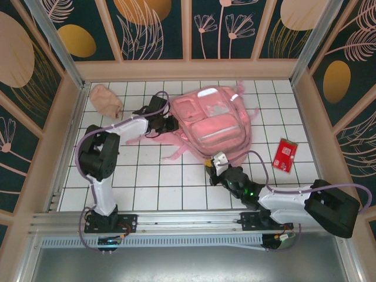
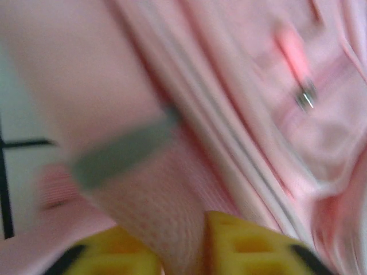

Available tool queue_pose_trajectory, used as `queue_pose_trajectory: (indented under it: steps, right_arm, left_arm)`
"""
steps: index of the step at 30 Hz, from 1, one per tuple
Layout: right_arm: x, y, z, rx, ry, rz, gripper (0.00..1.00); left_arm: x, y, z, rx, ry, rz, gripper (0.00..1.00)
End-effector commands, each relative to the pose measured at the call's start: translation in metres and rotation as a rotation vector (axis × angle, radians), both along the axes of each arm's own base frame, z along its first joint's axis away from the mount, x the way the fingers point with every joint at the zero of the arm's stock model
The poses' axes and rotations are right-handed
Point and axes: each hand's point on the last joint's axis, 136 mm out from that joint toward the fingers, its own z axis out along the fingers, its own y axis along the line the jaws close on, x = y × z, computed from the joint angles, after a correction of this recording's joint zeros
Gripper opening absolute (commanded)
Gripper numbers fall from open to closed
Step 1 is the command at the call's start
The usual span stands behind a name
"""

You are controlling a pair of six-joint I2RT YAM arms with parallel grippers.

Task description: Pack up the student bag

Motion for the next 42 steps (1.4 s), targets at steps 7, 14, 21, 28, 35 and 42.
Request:
queue_pose_trajectory:
  steps: [7,14,21,28,35,42]
  right_arm:
    - [0.004,0.089,0.042,0.114,-0.073,0.242,0.00]
    - [0.001,0.146,0.038,0.135,-0.079,0.379,0.00]
    - [0.002,0.164,0.038,0.162,-0.086,0.392,0.00]
    - [0.005,0.154,0.039,0.152,-0.083,0.360,0.00]
    - [-0.002,0.161,0.041,0.147,-0.076,0.408,0.00]
    - [-0.003,0.115,0.006,0.054,0.027,0.305,0.00]
  left_arm:
    - [-0.050,0.054,0.008,-0.016,0.132,0.216,0.46]
    - [-0.089,0.026,0.034,-0.170,0.106,0.266,0.50]
    - [-0.106,0.015,0.023,-0.080,0.101,0.353,0.48]
    - [-0.134,0.062,0.008,-0.009,0.058,0.468,0.48]
    - [-0.124,0.037,0.008,-0.101,0.046,0.397,0.23]
    - [-0.087,0.072,0.021,0.067,-0.077,0.344,0.00]
